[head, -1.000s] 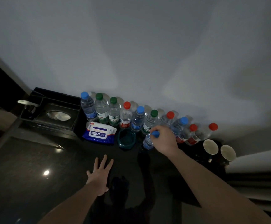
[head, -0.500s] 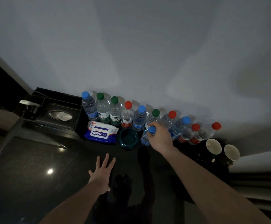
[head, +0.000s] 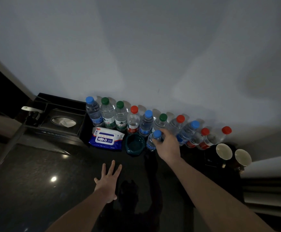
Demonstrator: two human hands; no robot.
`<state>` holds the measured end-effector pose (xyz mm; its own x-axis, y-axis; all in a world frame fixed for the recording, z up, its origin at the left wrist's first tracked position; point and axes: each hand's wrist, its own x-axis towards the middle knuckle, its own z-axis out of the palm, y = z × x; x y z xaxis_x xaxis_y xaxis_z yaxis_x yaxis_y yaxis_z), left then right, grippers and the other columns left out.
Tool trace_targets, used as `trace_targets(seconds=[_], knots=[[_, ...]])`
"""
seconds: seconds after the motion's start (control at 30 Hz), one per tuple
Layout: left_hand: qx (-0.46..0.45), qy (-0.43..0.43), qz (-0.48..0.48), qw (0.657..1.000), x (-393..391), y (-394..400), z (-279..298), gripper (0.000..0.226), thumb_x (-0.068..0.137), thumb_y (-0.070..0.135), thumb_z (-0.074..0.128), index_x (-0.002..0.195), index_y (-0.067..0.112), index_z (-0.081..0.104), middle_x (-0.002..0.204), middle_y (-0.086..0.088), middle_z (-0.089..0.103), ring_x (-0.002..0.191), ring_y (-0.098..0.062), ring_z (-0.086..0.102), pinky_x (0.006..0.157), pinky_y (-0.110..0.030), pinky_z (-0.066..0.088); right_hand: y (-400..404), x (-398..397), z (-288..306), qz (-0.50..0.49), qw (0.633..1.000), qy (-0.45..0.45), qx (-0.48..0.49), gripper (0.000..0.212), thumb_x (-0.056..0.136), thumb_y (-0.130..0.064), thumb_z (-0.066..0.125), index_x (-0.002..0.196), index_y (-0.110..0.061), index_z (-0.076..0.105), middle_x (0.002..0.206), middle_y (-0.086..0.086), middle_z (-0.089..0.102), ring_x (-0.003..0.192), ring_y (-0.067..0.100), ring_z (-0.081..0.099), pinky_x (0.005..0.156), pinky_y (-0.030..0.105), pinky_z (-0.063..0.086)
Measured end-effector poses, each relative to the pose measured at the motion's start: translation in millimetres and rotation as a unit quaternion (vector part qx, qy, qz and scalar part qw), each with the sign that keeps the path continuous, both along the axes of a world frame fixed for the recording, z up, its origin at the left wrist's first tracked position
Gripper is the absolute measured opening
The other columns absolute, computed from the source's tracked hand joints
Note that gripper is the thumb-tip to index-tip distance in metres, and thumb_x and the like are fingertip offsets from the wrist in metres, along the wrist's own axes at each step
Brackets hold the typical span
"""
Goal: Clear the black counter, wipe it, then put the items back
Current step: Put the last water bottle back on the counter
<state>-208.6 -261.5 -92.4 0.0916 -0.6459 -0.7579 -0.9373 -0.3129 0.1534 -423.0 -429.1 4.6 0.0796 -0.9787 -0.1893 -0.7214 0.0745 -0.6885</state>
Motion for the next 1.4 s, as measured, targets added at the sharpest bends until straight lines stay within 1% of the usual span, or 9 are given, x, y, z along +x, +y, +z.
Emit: trace_targets(seconds=[0.1, 0.27, 0.43, 0.57, 0.67, 0.8, 0.97, 1.17, 1.4], knots=[[-0.001, 0.002, 0.001, 1.0, 0.4, 0.0, 0.6, 0.138, 0.073, 0.018, 0.089, 0.158, 0.045, -0.016, 0.161, 0.01, -0.041, 0.151, -0.036, -0.029, 0.116, -0.076, 0.02, 31.2, 1.4, -11.4, -0.076, 0.996, -0.024, 0.047, 0.054, 0.09, -0.032, 0.078, 0.135, -0.026, 0.051, 0.136, -0.004, 0.055, 0.109, 0.007, 0.052, 0.093, 0.029, 0.044], [0.003, -0.004, -0.001, 1.0, 0.6, 0.2, 1.7, 0.139, 0.073, 0.02, 0.09, 0.158, 0.045, -0.017, 0.161, 0.01, -0.04, 0.152, -0.036, -0.029, 0.116, -0.076, 0.021, 60.0, 31.0, -64.6, -0.074, 0.94, -0.066, 0.325, 0.085, 0.091, -0.038, 0.075, 0.16, -0.023, 0.026, 0.152, 0.006, 0.049, 0.132, 0.026, 0.055, 0.108, 0.044, 0.052], [0.01, -0.013, -0.008, 1.0, -1.3, -1.7, 2.1, 0.139, 0.074, 0.018, 0.089, 0.158, 0.043, -0.018, 0.16, 0.01, -0.042, 0.151, -0.036, -0.03, 0.116, -0.075, 0.021, 42.4, 58.2, -95.2, -0.068, 0.934, -0.107, 0.335, 0.065, 0.092, -0.027, 0.062, 0.152, -0.023, 0.037, 0.135, 0.01, 0.061, 0.117, 0.031, 0.066, 0.098, 0.051, 0.057], [0.008, -0.013, -0.006, 1.0, -2.7, -0.6, -0.4, 0.139, 0.075, 0.015, 0.088, 0.157, 0.043, -0.02, 0.158, 0.009, -0.046, 0.15, -0.037, -0.032, 0.116, -0.077, 0.019, 24.7, 63.3, -113.2, -0.09, 0.912, -0.114, 0.383, 0.056, 0.084, -0.019, 0.069, 0.137, -0.027, 0.051, 0.12, 0.004, 0.067, 0.104, 0.027, 0.069, 0.086, 0.048, 0.064], [-0.001, -0.009, -0.005, 1.0, -2.7, -1.1, -1.9, 0.14, 0.074, 0.013, 0.088, 0.156, 0.045, -0.021, 0.157, 0.01, -0.046, 0.149, -0.037, -0.033, 0.115, -0.078, 0.019, 23.5, 63.1, -101.4, -0.118, 0.895, -0.142, 0.405, 0.064, 0.087, -0.016, 0.069, 0.146, -0.029, 0.049, 0.128, 0.003, 0.065, 0.107, 0.026, 0.068, 0.073, 0.043, 0.066], [-0.002, -0.007, 0.005, 1.0, -2.0, -2.5, -3.9, 0.142, 0.072, 0.015, 0.089, 0.155, 0.049, -0.021, 0.155, 0.01, -0.048, 0.149, -0.038, -0.034, 0.113, -0.079, 0.021, 31.3, 53.8, -77.6, -0.067, 0.907, -0.15, 0.388, 0.068, 0.094, -0.018, 0.063, 0.155, -0.024, 0.036, 0.149, 0.008, 0.052, 0.126, 0.029, 0.061, 0.072, 0.034, 0.057], [-0.018, 0.003, 0.002, 1.0, -1.2, -5.1, -3.8, 0.145, 0.067, 0.021, 0.092, 0.156, 0.05, -0.018, 0.157, 0.012, -0.046, 0.152, -0.038, -0.029, 0.11, -0.078, 0.028, 52.2, -12.0, -66.4, -0.051, 0.939, -0.073, 0.333, 0.076, 0.093, -0.023, 0.069, 0.16, -0.028, 0.033, 0.162, 0.001, 0.039, 0.14, 0.021, 0.048, 0.113, 0.039, 0.048], [-0.027, -0.005, -0.004, 1.0, -0.6, -5.2, -0.6, 0.147, 0.065, 0.024, 0.094, 0.155, 0.052, -0.019, 0.159, 0.013, -0.043, 0.153, -0.038, -0.026, 0.107, -0.078, 0.032, 66.3, -147.9, -55.7, -0.076, 0.967, 0.143, 0.196, 0.076, 0.09, -0.019, 0.068, 0.158, -0.019, 0.035, 0.166, 0.008, 0.025, 0.147, 0.03, 0.039, 0.122, 0.042, 0.036], [-0.029, -0.036, -0.018, 0.999, -1.8, -5.6, -3.7, 0.15, 0.062, 0.028, 0.096, 0.152, 0.054, -0.022, 0.16, 0.014, -0.041, 0.154, -0.037, -0.022, 0.107, -0.072, 0.04, 38.9, -233.1, -53.1, -0.107, 0.959, 0.201, 0.168, 0.072, 0.087, -0.022, 0.067, 0.154, -0.015, 0.041, 0.153, 0.015, 0.037, 0.139, 0.043, 0.041, 0.118, 0.049, 0.038]])
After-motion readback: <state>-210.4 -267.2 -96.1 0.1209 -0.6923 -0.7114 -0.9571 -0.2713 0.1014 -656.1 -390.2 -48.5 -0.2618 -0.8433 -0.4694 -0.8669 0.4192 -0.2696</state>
